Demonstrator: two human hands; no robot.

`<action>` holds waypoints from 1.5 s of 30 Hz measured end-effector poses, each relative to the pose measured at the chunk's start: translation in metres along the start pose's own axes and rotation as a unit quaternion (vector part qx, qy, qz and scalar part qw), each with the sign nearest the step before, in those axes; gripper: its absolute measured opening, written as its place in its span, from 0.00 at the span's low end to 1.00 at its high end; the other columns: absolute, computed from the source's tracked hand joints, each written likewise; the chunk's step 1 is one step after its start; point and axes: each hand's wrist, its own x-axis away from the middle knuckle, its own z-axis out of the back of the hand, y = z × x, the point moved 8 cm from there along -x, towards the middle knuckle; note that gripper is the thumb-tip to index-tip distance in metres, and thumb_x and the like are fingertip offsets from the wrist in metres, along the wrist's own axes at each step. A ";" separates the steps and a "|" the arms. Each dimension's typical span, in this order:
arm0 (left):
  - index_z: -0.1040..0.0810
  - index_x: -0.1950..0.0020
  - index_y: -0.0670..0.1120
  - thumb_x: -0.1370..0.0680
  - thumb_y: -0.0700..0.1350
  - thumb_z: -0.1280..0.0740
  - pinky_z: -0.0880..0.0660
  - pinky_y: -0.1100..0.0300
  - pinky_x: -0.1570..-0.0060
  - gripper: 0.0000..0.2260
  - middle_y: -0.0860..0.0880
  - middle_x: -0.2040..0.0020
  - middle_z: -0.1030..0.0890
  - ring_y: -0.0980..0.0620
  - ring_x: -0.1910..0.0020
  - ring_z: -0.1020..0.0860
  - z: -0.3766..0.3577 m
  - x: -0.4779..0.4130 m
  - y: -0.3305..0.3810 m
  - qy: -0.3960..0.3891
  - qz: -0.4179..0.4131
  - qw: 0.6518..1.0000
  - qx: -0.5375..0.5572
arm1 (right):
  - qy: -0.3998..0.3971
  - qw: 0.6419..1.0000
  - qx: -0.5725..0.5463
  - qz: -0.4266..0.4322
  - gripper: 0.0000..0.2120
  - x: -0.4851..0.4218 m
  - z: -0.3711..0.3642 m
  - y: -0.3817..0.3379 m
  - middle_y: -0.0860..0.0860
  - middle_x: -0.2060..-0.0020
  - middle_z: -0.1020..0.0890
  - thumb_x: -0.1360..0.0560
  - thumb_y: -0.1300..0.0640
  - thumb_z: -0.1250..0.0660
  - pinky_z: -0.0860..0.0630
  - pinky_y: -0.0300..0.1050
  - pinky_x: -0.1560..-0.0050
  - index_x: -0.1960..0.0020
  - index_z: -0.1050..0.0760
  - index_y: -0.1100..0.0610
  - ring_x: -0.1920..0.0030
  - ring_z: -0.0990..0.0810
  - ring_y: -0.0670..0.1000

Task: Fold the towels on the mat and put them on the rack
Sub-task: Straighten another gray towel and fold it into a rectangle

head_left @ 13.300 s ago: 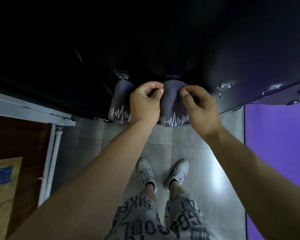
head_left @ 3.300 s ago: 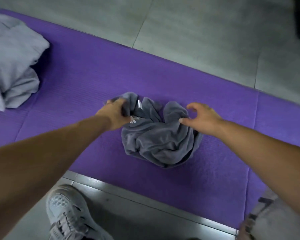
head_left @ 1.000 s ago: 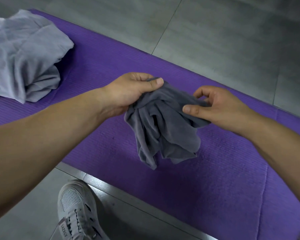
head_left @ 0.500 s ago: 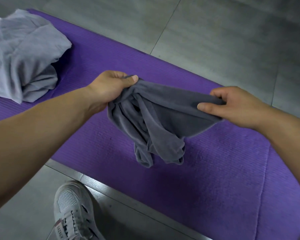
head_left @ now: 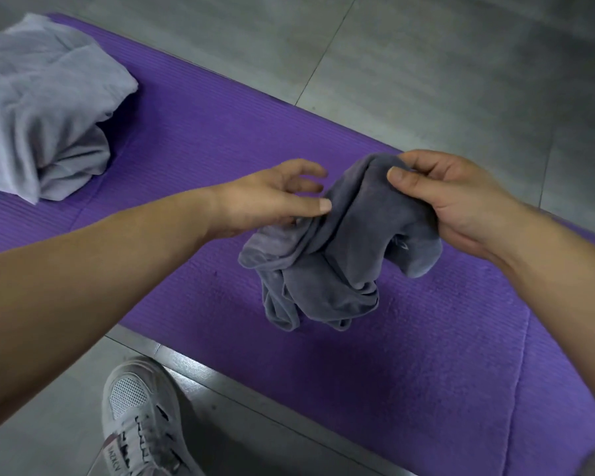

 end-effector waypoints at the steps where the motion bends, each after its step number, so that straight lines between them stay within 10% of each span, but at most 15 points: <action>1: 0.33 0.25 0.57 0.28 0.53 0.24 0.25 0.58 0.35 0.33 0.54 0.27 0.28 0.56 0.32 0.25 -0.005 -0.001 -0.002 -0.019 -0.003 1.000 -0.015 | 0.001 1.000 -0.002 -0.001 0.06 0.000 0.000 0.000 0.50 0.62 0.17 0.30 0.52 0.29 0.21 0.39 0.59 0.55 0.17 0.53 0.61 0.18 0.46; 9: 0.24 0.34 0.55 0.24 0.55 0.27 0.23 0.55 0.40 0.19 0.55 0.46 0.17 0.55 0.48 0.19 0.010 -0.008 -0.073 -0.022 0.081 0.934 -0.349 | 0.138 0.982 0.132 -0.017 0.07 -0.004 0.047 0.015 0.48 0.63 0.17 0.22 0.53 0.29 0.23 0.43 0.57 0.58 0.18 0.51 0.61 0.19 0.47; 14: 0.21 0.46 0.45 0.26 0.48 0.24 0.20 0.62 0.57 0.13 0.49 0.55 0.15 0.53 0.54 0.16 0.018 0.008 -0.047 -0.059 0.043 0.989 -0.127 | 0.114 0.908 0.387 -0.110 0.13 0.007 0.055 0.050 0.44 0.45 0.17 0.24 0.46 0.27 0.26 0.43 0.39 0.41 0.20 0.45 0.42 0.20 0.46; 19: 0.29 0.28 0.38 0.22 0.40 0.30 0.24 0.51 0.34 0.23 0.40 0.33 0.21 0.43 0.33 0.22 -0.012 0.009 0.001 -0.152 -0.012 0.984 0.089 | -0.046 0.985 0.161 -0.036 0.28 0.013 -0.033 0.030 0.41 0.38 0.18 0.31 0.42 0.28 0.22 0.49 0.37 0.32 0.24 0.46 0.37 0.21 0.41; 25: 0.27 0.31 0.37 0.24 0.40 0.28 0.21 0.51 0.40 0.22 0.38 0.37 0.19 0.41 0.38 0.19 -0.002 0.011 -0.010 -0.098 -0.003 0.980 0.173 | 0.026 0.993 0.109 -0.047 0.03 0.007 -0.031 0.027 0.55 0.56 0.14 0.21 0.57 0.31 0.19 0.48 0.51 0.50 0.19 0.55 0.55 0.16 0.50; 32: 0.19 0.43 0.38 0.22 0.50 0.29 0.24 0.51 0.34 0.16 0.42 0.44 0.16 0.45 0.43 0.18 -0.005 0.020 -0.056 -0.123 0.050 0.986 -0.099 | 0.090 0.989 -0.018 -0.112 0.07 -0.001 0.009 0.025 0.54 0.55 0.15 0.22 0.56 0.31 0.20 0.48 0.53 0.46 0.20 0.58 0.52 0.16 0.52; 38: 0.25 0.49 0.47 0.17 0.48 0.37 0.22 0.52 0.45 0.05 0.47 0.50 0.19 0.49 0.50 0.20 0.009 0.016 -0.032 -0.051 0.029 0.983 0.172 | 0.103 0.936 0.324 -0.087 0.26 0.002 0.030 0.025 0.46 0.40 0.20 0.32 0.44 0.22 0.24 0.52 0.37 0.36 0.25 0.40 0.37 0.22 0.49; 41: 0.23 0.45 0.44 0.16 0.49 0.37 0.26 0.43 0.39 0.10 0.42 0.44 0.20 0.42 0.44 0.21 0.004 0.008 -0.001 -0.016 -0.008 0.983 0.183 | 0.010 0.967 0.253 0.002 0.34 0.004 -0.021 0.012 0.36 0.31 0.26 0.37 0.30 0.25 0.29 0.47 0.33 0.33 0.32 0.30 0.31 0.28 0.38; 45: 0.27 0.32 0.30 0.15 0.49 0.39 0.23 0.47 0.36 0.23 0.33 0.36 0.21 0.38 0.37 0.20 -0.002 0.006 0.021 -0.012 -0.022 0.974 0.223 | 0.013 0.991 0.130 0.001 0.09 0.001 -0.047 0.009 0.49 0.58 0.15 0.24 0.49 0.29 0.19 0.47 0.50 0.47 0.19 0.51 0.55 0.15 0.48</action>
